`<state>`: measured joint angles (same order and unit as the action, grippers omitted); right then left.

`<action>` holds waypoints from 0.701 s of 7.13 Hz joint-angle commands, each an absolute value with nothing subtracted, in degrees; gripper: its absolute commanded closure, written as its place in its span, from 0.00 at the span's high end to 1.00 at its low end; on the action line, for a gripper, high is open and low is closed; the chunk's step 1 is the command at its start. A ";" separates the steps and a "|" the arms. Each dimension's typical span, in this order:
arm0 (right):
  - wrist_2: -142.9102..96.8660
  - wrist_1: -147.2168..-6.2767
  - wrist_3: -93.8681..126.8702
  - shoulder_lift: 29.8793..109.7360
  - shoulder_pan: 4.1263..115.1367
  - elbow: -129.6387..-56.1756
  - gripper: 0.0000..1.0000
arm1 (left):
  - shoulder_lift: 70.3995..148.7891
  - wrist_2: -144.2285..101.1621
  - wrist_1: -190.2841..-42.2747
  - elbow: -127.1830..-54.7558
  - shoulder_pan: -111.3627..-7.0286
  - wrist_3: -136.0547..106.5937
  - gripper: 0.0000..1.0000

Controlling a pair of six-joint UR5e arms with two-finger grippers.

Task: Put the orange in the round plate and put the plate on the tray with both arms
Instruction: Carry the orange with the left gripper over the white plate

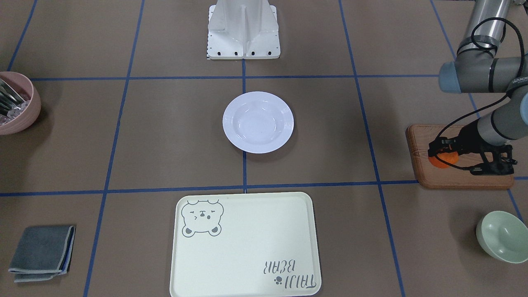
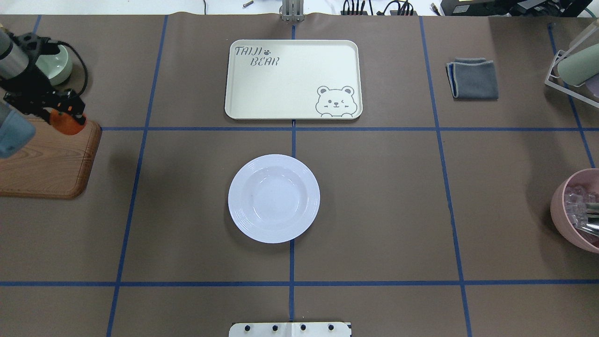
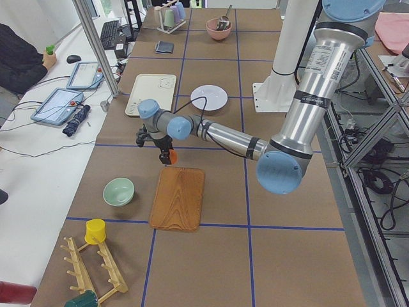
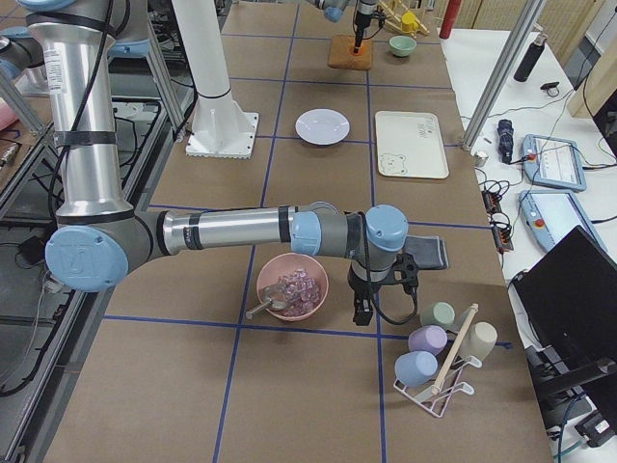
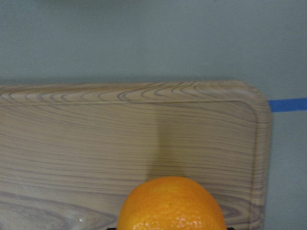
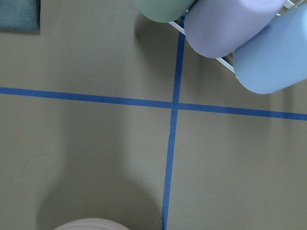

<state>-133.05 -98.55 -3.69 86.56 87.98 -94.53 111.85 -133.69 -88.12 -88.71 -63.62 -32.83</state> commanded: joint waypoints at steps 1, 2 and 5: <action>-134.89 -98.79 -3.69 87.62 88.07 -96.14 1.00 | 124.75 -134.12 -80.34 -90.35 -59.71 -47.63 0.00; -134.74 -98.44 -3.78 88.06 88.07 -96.15 1.00 | 130.29 -133.95 -80.59 -90.18 -54.98 -57.56 0.00; -135.00 -98.52 -3.69 87.89 88.07 -95.98 1.00 | 141.29 -127.83 -81.12 -86.34 -42.40 -73.27 0.00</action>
